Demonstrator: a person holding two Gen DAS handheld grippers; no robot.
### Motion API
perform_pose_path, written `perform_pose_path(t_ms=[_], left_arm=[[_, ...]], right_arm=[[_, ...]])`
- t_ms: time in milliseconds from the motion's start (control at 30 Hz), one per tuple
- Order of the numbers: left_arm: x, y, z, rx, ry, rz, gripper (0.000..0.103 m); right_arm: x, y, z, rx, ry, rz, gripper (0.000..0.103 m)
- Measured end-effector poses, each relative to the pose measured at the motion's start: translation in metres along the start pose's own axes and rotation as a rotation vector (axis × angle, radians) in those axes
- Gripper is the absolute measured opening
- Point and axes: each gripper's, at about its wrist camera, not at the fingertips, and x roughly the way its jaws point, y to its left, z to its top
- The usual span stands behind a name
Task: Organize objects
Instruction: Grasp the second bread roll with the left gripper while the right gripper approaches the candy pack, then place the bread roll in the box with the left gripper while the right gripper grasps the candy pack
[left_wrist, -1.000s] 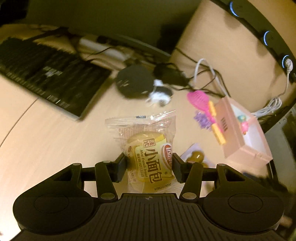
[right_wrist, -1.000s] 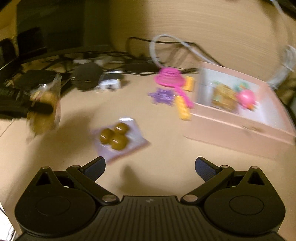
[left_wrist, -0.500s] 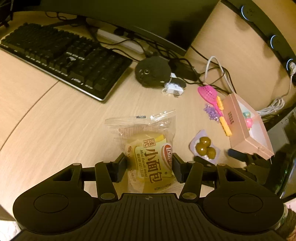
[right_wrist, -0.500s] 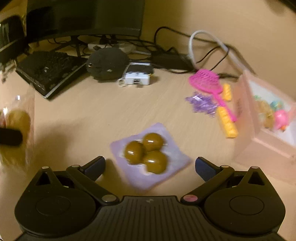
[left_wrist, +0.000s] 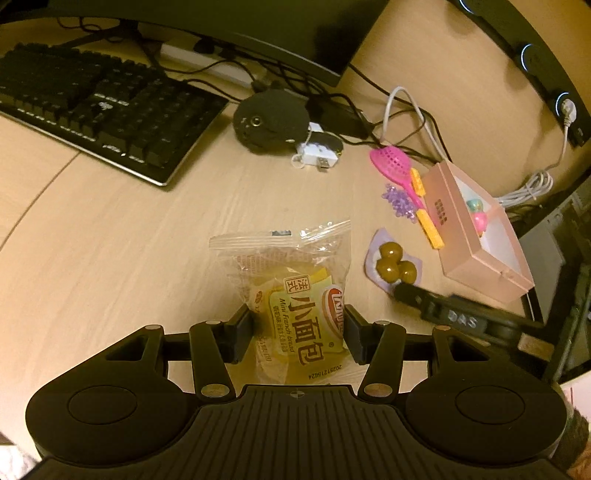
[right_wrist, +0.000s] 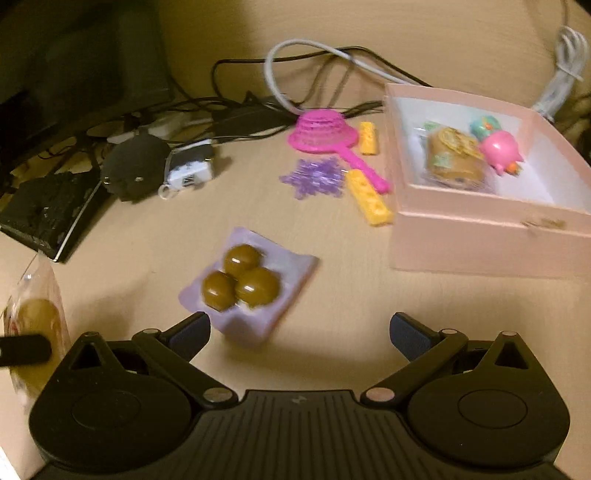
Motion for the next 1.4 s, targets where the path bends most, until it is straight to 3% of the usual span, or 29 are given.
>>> perform_pose_path(t_ms=[167, 300, 400, 567, 833, 1167, 1400], left_arm=[[-0.011, 0.015, -0.005, -0.008, 0.013, 0.036, 0.056], [-0.02, 0.027, -0.007, -0.019, 0.012, 0.061, 0.056], [-0.023, 0.032, -0.008, -0.02, 0.013, 0.066, 0.056], [-0.015, 0.026, -0.01, 0.001, 0.036, 0.035, 0.056], [0.011, -0.023, -0.017, 0.157, 0.122, -0.087, 0.056], [0.033, -0.103, -0.035, 0.338, 0.203, -0.252, 0.056], [0.039, -0.147, -0.042, 0.437, 0.238, -0.295, 0.056]], right_arm=[[0.021, 0.04, 0.005, -0.124, -0.032, -0.043, 0.103], [0.03, 0.051, 0.011, -0.121, -0.059, -0.061, 0.102], [0.025, 0.055, 0.01, -0.158, -0.075, -0.03, 0.083], [0.005, 0.056, -0.002, -0.219, -0.062, -0.035, 0.074], [-0.06, 0.018, -0.028, -0.196, -0.082, -0.084, 0.072], [-0.142, -0.05, -0.057, -0.096, -0.126, -0.227, 0.072], [-0.177, -0.081, -0.076, -0.034, -0.155, -0.279, 0.072]])
